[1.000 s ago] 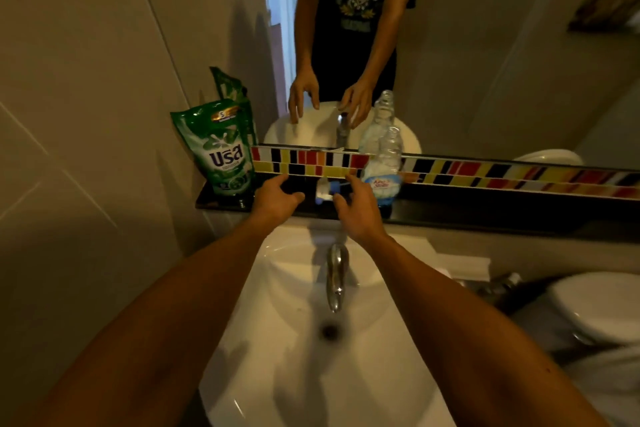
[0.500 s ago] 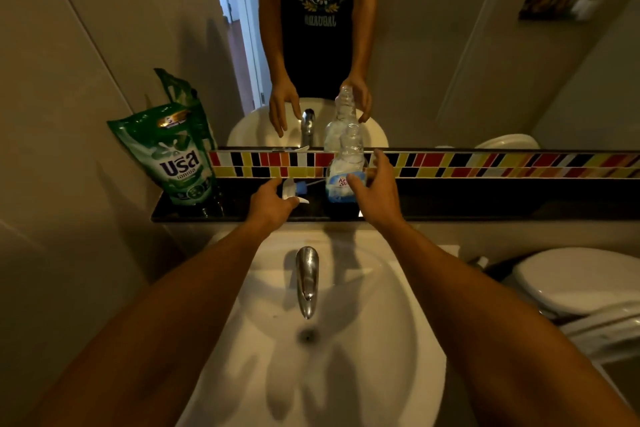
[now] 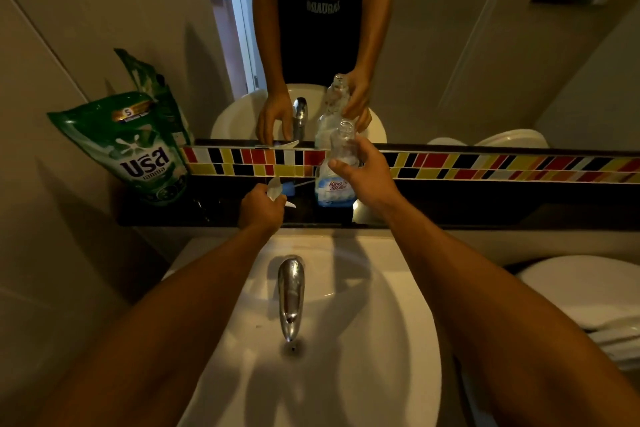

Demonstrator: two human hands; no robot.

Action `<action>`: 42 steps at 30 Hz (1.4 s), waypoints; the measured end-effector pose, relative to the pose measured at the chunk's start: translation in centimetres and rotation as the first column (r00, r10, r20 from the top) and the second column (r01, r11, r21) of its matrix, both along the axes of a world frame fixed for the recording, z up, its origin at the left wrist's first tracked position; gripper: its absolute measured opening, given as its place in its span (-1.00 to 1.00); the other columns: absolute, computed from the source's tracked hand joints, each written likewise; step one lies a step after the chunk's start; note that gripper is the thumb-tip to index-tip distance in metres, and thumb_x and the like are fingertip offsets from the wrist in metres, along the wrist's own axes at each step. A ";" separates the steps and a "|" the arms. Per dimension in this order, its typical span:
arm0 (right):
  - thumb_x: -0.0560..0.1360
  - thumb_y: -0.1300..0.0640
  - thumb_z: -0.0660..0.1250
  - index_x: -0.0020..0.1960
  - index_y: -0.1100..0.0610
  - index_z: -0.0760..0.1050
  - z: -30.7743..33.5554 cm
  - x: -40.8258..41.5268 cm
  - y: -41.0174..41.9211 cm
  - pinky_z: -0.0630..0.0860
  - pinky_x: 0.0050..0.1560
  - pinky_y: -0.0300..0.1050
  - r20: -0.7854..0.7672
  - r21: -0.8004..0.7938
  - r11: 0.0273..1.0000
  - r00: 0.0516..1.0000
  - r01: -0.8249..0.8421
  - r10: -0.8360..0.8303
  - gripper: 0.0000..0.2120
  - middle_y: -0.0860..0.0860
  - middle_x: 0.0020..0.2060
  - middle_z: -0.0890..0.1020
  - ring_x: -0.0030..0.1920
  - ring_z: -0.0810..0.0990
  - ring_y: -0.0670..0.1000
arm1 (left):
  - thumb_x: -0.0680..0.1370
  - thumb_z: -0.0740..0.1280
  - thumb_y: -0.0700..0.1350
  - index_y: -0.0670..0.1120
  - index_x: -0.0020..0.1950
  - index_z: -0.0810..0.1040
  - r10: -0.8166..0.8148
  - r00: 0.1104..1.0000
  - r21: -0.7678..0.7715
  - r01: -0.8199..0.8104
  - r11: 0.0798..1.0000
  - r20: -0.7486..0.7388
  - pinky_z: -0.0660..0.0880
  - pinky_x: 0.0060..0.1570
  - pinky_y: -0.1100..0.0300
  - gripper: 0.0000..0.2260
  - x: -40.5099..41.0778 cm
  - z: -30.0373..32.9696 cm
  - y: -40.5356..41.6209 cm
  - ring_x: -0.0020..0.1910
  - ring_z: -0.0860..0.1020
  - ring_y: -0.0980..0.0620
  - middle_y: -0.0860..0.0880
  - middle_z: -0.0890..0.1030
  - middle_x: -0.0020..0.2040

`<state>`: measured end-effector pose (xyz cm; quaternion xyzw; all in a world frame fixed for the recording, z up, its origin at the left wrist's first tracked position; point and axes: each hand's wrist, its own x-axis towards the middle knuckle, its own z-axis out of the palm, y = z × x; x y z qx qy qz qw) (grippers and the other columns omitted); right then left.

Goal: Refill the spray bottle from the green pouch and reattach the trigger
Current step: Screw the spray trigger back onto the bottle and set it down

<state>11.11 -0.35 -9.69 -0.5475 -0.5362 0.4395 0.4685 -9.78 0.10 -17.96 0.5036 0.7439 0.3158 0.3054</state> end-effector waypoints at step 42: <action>0.54 0.07 0.49 0.41 -0.18 0.39 4.4 3.4 -10.1 0.57 -0.11 -0.17 0.088 0.066 0.997 0.995 0.028 -0.034 -0.49 -0.11 0.07 0.59 0.05 0.61 -0.09 | 0.52 0.43 -0.27 -0.02 0.31 0.37 -0.019 0.586 0.218 -0.270 0.938 0.810 0.68 -0.09 0.03 -0.57 -7.5 22.5 -4.4 0.03 0.68 -0.12 -0.16 0.49 0.28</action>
